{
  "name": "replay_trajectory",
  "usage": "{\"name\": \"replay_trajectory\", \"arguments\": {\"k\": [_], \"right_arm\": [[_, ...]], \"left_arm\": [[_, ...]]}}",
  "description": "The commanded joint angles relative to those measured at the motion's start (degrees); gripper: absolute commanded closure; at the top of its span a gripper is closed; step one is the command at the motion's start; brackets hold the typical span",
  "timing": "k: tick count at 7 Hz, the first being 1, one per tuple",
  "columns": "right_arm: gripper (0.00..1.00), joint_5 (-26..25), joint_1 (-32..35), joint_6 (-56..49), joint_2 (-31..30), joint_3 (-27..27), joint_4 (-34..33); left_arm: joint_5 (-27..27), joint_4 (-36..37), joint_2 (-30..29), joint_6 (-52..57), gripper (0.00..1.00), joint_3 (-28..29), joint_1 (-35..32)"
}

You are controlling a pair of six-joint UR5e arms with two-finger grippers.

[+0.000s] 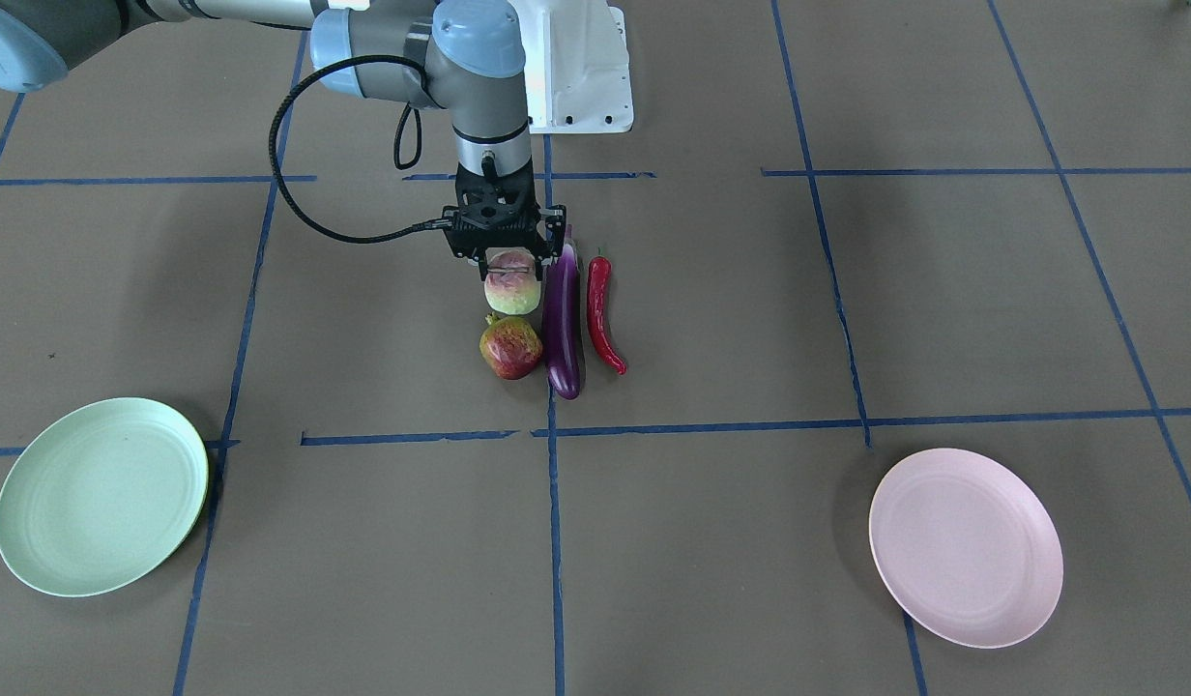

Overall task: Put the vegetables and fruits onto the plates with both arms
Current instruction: 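Close the right gripper on the peach and lift it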

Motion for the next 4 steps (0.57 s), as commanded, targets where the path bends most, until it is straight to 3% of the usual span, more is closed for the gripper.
{"name": "replay_trajectory", "arguments": {"k": [1,3,4], "right_arm": [[1.00,10.70,10.44,-6.24,-3.65,5.34,-0.41],[0.99,21.78,25.01,-28.84,-11.02,5.72,0.38],[0.99,24.35,30.31,-38.54,-15.15,4.67,0.38]], "left_arm": [[0.00,-0.02,-0.09,0.01,0.00,-0.01,0.00],[0.00,-0.10,-0.09,0.01,0.00,-0.10,0.00],[-0.09,-0.10,-0.09,0.01,0.00,-0.19,0.00]]}}
